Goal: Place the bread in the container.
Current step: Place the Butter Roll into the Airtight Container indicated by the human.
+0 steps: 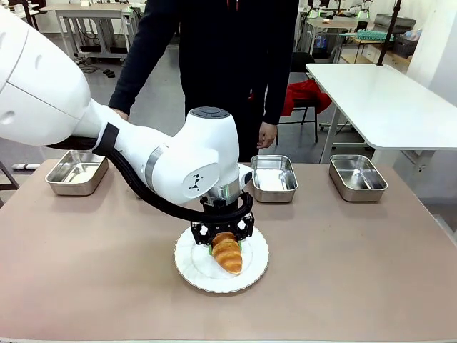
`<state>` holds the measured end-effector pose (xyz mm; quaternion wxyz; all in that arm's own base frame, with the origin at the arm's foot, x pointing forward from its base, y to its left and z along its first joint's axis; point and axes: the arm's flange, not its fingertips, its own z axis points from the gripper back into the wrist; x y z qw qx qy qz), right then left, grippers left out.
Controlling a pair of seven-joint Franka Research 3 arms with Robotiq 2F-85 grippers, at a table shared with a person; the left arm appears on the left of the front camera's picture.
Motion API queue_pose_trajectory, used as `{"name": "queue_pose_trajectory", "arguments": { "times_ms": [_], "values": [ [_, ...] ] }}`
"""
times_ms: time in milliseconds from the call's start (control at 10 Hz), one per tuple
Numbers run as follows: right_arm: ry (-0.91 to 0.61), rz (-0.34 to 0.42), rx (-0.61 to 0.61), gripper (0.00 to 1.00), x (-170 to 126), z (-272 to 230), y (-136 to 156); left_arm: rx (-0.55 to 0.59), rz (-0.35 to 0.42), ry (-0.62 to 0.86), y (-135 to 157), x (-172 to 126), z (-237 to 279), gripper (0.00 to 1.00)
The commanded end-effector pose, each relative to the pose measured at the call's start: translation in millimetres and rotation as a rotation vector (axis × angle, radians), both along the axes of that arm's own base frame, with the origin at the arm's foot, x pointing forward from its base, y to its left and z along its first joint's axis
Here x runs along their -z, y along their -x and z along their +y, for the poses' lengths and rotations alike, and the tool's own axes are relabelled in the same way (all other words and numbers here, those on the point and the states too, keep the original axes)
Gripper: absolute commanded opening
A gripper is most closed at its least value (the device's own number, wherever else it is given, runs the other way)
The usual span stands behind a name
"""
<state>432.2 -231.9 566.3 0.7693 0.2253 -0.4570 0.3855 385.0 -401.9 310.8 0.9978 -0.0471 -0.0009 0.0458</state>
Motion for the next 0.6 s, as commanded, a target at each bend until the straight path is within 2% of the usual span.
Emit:
{"name": "queue_pose_trajectory", "arguments": {
  "times_ms": [0,400,500],
  "values": [
    [-0.001,-0.005,-0.004,1.00,-2,1,1,0.004,0.007,0.005,1,1,0,0.56],
    [-0.001,-0.005,-0.004,1.00,-2,1,1,0.000,0.000,0.000,0,-1,0,0.56],
    [-0.001,-0.005,-0.004,1.00,-2,1,1,-0.003,-0.055,-0.003,-3,-20,10,0.56]
  ]
}}
